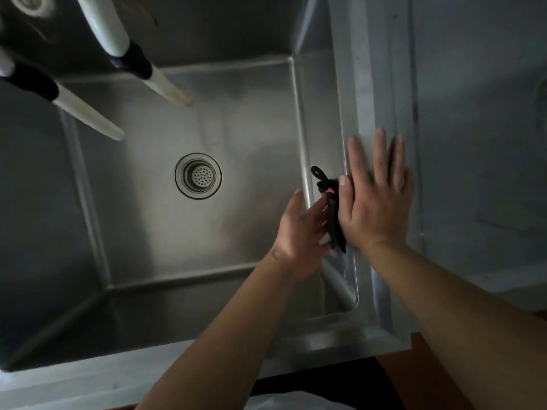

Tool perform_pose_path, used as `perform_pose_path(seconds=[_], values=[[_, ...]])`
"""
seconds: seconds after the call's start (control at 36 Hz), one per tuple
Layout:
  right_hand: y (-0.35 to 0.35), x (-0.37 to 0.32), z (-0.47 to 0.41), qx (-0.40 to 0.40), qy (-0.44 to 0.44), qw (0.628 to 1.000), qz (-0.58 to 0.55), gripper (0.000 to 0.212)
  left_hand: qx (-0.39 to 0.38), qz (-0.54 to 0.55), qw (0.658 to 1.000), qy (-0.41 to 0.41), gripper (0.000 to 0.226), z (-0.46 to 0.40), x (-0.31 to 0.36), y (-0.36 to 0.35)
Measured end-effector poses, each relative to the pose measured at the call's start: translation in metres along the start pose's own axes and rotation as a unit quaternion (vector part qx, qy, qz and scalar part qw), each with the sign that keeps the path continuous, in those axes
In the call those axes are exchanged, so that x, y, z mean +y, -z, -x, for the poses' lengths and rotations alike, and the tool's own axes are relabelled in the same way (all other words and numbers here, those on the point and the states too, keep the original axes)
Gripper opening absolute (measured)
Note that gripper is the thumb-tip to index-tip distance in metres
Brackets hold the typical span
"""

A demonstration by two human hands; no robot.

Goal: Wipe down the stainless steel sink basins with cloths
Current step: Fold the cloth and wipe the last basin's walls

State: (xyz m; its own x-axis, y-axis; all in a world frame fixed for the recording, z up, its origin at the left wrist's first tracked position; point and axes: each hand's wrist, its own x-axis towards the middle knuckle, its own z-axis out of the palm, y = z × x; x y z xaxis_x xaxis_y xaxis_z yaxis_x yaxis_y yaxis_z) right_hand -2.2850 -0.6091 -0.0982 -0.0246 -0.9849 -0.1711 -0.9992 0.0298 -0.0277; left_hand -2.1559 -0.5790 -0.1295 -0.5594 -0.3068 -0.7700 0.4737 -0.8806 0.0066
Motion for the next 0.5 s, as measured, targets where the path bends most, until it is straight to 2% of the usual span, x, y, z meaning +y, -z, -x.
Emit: perform_pose_path(seconds=[0.14,0.31,0.42,0.5], values=[[-0.003,0.002,0.0,0.015,0.005,1.0,0.004,0.057,0.002,-0.018,0.999,-0.049,0.071,-0.031,0.051,-0.003],[-0.003,0.003,-0.004,0.007,0.004,1.0,0.013,0.058,0.103,-0.064,0.987,-0.105,0.066,-0.097,0.123,-0.008],[-0.002,0.003,-0.004,-0.009,0.002,1.0,0.016,0.059,0.153,-0.082,0.981,-0.092,0.058,-0.111,0.155,-0.003],[-0.003,0.002,-0.006,-0.02,-0.001,0.999,0.026,0.06,0.163,-0.099,0.979,-0.079,0.057,-0.108,0.159,-0.007]])
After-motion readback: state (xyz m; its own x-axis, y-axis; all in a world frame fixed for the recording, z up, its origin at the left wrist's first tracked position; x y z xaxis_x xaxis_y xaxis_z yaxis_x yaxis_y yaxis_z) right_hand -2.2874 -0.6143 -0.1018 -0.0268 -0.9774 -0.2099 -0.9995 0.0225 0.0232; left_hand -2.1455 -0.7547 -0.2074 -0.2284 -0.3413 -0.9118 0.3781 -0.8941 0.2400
